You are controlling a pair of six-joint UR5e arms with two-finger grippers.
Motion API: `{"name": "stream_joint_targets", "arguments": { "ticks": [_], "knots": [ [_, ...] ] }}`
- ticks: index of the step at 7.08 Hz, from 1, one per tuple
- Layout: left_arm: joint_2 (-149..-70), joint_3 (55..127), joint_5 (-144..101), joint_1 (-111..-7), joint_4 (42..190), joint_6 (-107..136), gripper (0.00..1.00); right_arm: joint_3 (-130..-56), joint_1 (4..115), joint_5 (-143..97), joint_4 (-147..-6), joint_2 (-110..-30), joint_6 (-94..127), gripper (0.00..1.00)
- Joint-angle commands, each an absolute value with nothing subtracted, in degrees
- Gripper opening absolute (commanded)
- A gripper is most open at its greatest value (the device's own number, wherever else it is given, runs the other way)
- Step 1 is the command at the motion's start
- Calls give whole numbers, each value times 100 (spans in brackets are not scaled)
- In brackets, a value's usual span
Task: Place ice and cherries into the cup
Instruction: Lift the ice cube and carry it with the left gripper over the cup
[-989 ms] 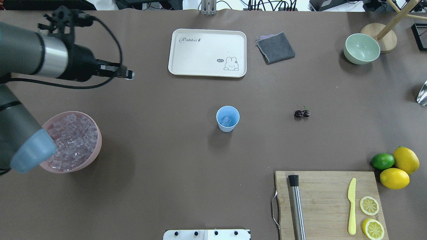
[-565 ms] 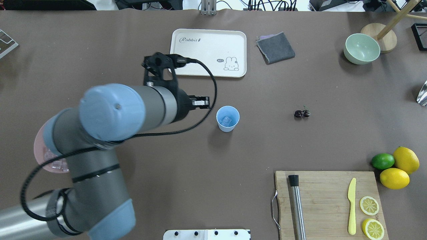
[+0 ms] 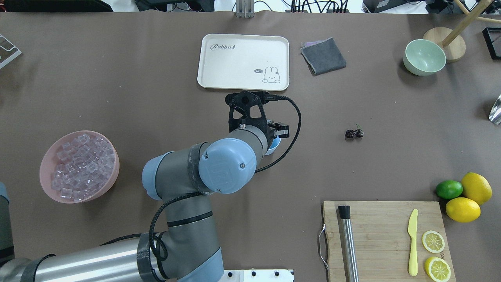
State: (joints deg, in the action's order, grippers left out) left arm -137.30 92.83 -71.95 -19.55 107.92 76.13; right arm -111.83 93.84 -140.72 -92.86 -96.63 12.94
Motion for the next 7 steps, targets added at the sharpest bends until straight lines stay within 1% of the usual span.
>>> {"name": "stream_joint_targets", "arguments": {
  "ticks": [1,4,5,6,7],
  "knots": [
    [-13764,8930,-7137,-1951,10995,7594,0,-11171,9378,-14071,-9281,-9668,1318,100],
    [-13746,8938,-7163,-1951,10995,7602,0,-11162,9369,-14080,-9281,-9668,1283,100],
    [-13711,8956,-7154,-1942,10995,7576,85,-11171,9378,-14080,-9273,-9694,1275,100],
    [-13694,8947,-7128,-1934,10986,7585,97,-11162,9369,-14071,-9264,-9712,1222,100],
    [-13693,8982,-7137,-1907,10978,7585,97,-11162,9369,-14080,-9272,-9712,1222,100]
  ]
}}
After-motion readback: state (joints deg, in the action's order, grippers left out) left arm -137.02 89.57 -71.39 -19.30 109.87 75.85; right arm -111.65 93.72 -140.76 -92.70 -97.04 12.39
